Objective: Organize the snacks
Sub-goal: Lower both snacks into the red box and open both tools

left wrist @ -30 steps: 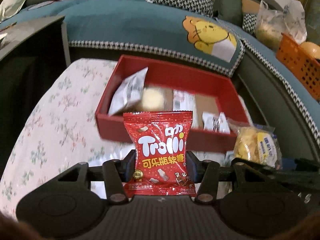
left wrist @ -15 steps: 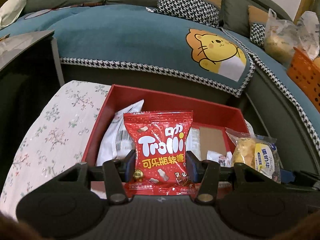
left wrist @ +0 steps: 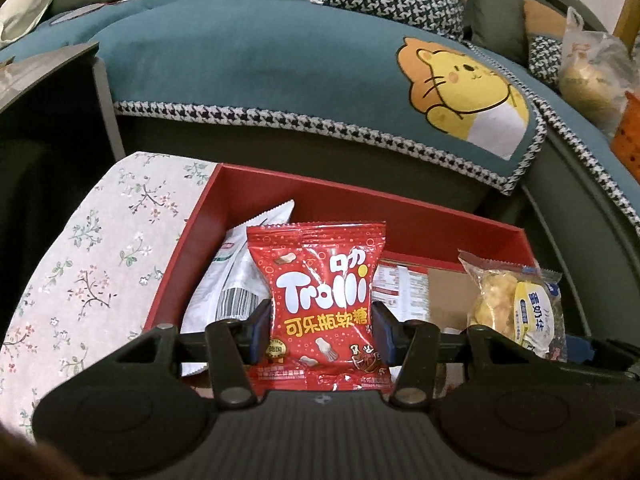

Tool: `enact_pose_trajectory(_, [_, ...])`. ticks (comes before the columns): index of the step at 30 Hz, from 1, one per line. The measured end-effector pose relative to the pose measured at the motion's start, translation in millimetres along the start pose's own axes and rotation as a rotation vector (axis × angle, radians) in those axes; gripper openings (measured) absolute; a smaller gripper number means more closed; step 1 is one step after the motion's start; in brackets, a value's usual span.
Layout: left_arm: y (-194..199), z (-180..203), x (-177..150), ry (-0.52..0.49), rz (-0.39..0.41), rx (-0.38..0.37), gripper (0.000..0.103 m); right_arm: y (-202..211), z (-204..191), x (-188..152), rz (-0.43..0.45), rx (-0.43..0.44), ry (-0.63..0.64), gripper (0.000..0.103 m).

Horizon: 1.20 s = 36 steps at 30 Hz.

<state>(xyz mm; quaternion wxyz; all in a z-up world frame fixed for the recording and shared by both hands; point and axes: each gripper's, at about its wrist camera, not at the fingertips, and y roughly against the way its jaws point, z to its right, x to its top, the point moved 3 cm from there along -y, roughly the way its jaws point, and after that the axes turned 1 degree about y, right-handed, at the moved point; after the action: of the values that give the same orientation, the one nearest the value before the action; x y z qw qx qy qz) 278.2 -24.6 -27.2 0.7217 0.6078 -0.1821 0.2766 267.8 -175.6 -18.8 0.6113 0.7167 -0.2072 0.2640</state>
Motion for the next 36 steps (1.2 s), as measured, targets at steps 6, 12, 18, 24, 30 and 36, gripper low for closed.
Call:
enact_pose_trajectory(6, [-11.1,0.8,-0.1,-0.016,-0.01,0.027,0.092,-18.2,2.6,-0.2,-0.011,0.006,-0.009,0.08])
enact_pose_trajectory(12, [-11.9,1.2,0.8,-0.027,-0.011,0.035,0.092,-22.8,3.3,1.0,-0.01,0.01,0.002,0.081])
enact_pose_trajectory(18, [-7.1,1.8,2.5,-0.034,-0.002,0.038,0.094,-19.9,1.7,2.6,0.004,-0.012,0.026,0.081])
enact_pose_trajectory(24, [3.0,6.3,3.1,-0.086,0.038,0.07,0.1,-11.0,2.8,6.2,0.025,-0.021,0.022,0.083])
enact_pose_trajectory(30, [12.3,5.4,4.5,-0.087,0.052,0.063,0.102,0.1,0.6,8.6,0.042,-0.032,0.033,0.083])
enact_pose_trajectory(36, [22.8,6.2,2.2,-0.094,0.068,0.063,0.102,9.7,-2.7,7.8,0.05,-0.041,0.049,0.083])
